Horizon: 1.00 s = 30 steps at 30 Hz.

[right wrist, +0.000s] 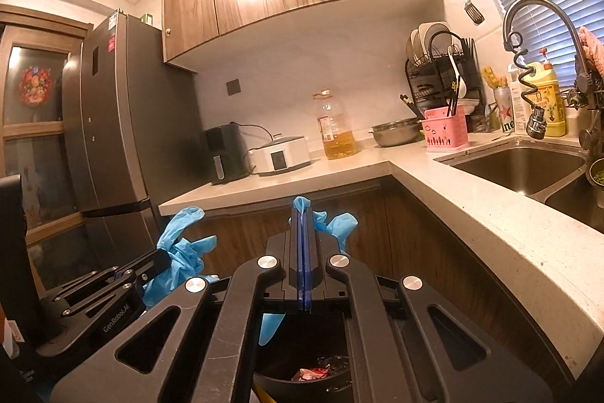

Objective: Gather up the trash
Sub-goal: 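Carry the blue gloves over the black trash bin with both tools, then open both tools to drop the gloves into the bin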

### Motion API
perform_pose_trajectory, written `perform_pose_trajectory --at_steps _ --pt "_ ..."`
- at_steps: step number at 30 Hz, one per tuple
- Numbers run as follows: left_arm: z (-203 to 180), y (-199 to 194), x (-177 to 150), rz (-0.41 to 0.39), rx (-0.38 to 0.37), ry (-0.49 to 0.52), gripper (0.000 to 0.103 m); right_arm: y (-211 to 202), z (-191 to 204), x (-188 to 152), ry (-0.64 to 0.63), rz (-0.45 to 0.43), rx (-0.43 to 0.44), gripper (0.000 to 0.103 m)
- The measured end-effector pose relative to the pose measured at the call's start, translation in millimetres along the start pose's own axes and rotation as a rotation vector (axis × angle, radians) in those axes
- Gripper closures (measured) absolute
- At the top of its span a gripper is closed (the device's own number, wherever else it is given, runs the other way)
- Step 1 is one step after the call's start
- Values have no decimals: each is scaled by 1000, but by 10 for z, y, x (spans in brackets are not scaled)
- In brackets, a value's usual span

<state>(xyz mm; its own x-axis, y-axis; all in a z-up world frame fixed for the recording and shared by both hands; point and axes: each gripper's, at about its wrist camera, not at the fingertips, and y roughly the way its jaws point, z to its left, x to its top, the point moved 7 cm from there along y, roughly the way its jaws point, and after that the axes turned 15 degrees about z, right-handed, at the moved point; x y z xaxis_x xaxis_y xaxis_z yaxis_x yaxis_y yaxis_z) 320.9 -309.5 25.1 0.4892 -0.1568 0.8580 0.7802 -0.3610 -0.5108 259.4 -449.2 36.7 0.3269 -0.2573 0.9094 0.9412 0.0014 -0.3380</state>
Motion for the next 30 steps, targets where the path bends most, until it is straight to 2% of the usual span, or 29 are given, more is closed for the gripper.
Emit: perform_pose_trajectory --at_steps 30 --pt "8 586 -62 58 -89 4 101 525 -27 -88 -24 81 -9 101"
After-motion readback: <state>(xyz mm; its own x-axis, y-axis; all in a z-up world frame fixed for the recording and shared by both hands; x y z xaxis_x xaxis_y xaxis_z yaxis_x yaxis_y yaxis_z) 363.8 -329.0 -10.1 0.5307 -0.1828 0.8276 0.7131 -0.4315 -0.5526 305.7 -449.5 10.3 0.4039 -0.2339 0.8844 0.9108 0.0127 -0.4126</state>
